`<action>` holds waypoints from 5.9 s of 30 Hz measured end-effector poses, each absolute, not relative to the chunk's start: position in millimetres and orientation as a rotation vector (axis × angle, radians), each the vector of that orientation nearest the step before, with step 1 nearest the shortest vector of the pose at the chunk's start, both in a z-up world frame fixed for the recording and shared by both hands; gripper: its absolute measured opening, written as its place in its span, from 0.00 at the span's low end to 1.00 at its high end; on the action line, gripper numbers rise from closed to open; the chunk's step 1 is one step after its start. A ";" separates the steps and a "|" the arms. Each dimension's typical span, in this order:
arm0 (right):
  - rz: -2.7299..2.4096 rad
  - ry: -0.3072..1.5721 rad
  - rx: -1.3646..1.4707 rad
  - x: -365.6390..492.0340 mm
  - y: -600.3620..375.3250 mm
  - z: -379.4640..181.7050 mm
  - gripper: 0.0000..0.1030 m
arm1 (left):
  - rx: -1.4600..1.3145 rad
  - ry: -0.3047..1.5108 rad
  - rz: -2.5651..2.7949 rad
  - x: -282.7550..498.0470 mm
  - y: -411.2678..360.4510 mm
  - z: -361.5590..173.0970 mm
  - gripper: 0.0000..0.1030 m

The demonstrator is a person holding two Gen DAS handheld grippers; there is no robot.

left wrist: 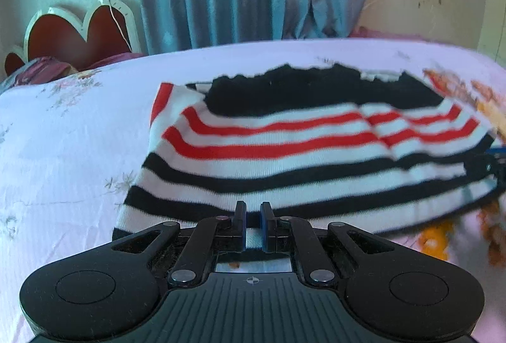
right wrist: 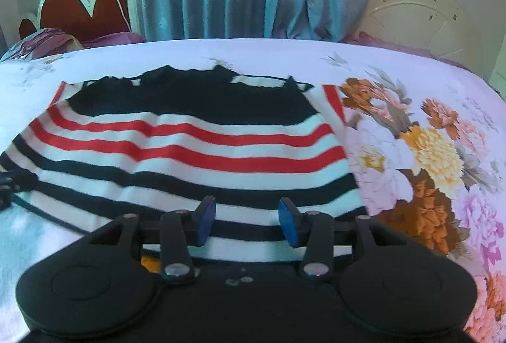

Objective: Fold small clothes

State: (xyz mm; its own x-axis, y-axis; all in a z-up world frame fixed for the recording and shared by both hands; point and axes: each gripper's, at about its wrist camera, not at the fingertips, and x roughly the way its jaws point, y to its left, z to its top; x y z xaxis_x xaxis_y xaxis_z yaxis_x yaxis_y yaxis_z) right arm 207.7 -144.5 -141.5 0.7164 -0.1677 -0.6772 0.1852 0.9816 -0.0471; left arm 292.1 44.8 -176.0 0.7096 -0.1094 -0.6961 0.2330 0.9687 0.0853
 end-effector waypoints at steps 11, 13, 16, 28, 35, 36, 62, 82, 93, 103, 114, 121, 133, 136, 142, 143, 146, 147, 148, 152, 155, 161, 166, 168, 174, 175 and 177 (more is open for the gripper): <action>-0.229 0.811 0.053 210.0 -159.1 -157.1 0.49 | 0.064 0.828 -0.165 302.4 58.5 -183.2 0.08; -0.196 0.790 0.067 209.8 -157.6 -150.6 0.50 | 0.038 0.846 -0.153 304.0 60.3 -181.9 0.09; -0.142 0.760 0.077 212.7 -150.6 -139.8 0.54 | 0.014 0.873 -0.111 305.4 61.2 -177.6 0.09; -0.015 0.734 0.093 243.1 -124.0 -126.9 0.57 | -0.222 0.878 -0.018 284.7 105.8 -163.7 0.83; -0.057 0.763 0.135 245.7 -120.0 -137.5 0.57 | -0.543 0.944 -0.050 296.7 135.0 -202.4 0.83; -0.067 0.758 0.121 246.9 -118.0 -136.5 0.57 | -0.579 0.921 -0.048 298.1 137.9 -206.3 0.83; -0.116 0.759 -0.045 273.3 -104.0 -170.3 0.55 | -0.774 0.703 -0.079 343.5 137.5 -217.5 0.13; -0.161 0.704 0.364 210.6 -278.4 -130.0 0.57 | -0.147 0.658 -0.618 337.5 -134.0 -138.9 0.13; -0.089 0.681 0.586 208.7 -322.4 -128.9 0.62 | 0.168 0.643 -0.695 292.8 -157.2 -135.8 0.78; 0.025 0.741 0.580 242.1 -296.9 -135.3 0.62 | -0.056 0.632 -0.458 311.8 -44.3 -105.9 0.78; 0.075 0.844 0.613 273.2 -285.1 -159.6 0.32 | -0.237 0.764 -0.318 373.4 -34.8 -155.5 0.78; 0.072 0.789 0.504 263.9 -278.6 -135.1 0.20 | -0.228 0.750 -0.348 376.3 -53.4 -152.9 0.78; -0.034 0.806 0.412 244.5 -301.8 -146.7 0.22 | -0.202 0.824 -0.427 369.1 -92.7 -175.9 0.78; -0.041 0.801 0.377 237.6 -293.6 -134.8 0.31 | -0.226 0.841 -0.418 370.4 -89.9 -172.1 0.78; -0.030 0.787 0.384 198.0 -286.4 -116.9 0.40 | -0.163 0.814 -0.429 367.0 -90.7 -165.5 0.78; -0.032 0.796 0.389 191.6 -284.6 -118.6 0.25 | -0.153 0.809 -0.434 366.0 -88.1 -167.0 0.78; -0.048 0.819 0.430 181.0 -287.1 -133.0 0.16 | -0.170 0.820 -0.442 366.6 -83.8 -171.8 0.78; -0.057 0.827 0.439 176.6 -287.8 -139.1 0.16 | -0.174 0.824 -0.445 366.9 -83.4 -173.3 0.78; -0.065 0.835 0.468 174.2 -291.9 -146.3 0.14 | -0.169 0.827 -0.448 367.1 -83.7 -174.9 0.78; -0.056 0.833 0.580 167.5 -308.3 -157.2 0.13 | -0.151 0.835 -0.450 368.1 -84.8 -173.9 0.78; -0.069 0.844 0.553 165.5 -308.6 -146.3 0.29 | -0.143 0.835 -0.436 366.5 -84.3 -161.6 0.78; -0.073 0.778 0.449 171.5 -301.6 -115.3 0.27 | -0.148 0.742 -0.456 365.2 -84.2 -122.5 0.78; -0.089 0.714 0.440 199.3 -304.5 -97.6 0.34 | -0.115 0.707 -0.443 391.4 -92.2 -112.3 0.78; -0.086 0.702 0.431 212.0 -304.6 -93.4 0.34 | -0.111 0.716 -0.431 406.1 -94.7 -113.5 0.78; -0.119 0.697 0.444 274.8 -306.0 -96.8 0.30 | -0.088 0.730 -0.411 440.6 -112.9 -124.9 0.78; -0.137 0.713 0.441 290.3 -306.1 -101.5 0.30 | -0.080 0.734 -0.410 445.4 -116.5 -128.2 0.78; -0.165 0.722 0.450 308.0 -304.6 -110.0 0.29 | -0.069 0.747 -0.405 453.9 -122.7 -135.6 0.78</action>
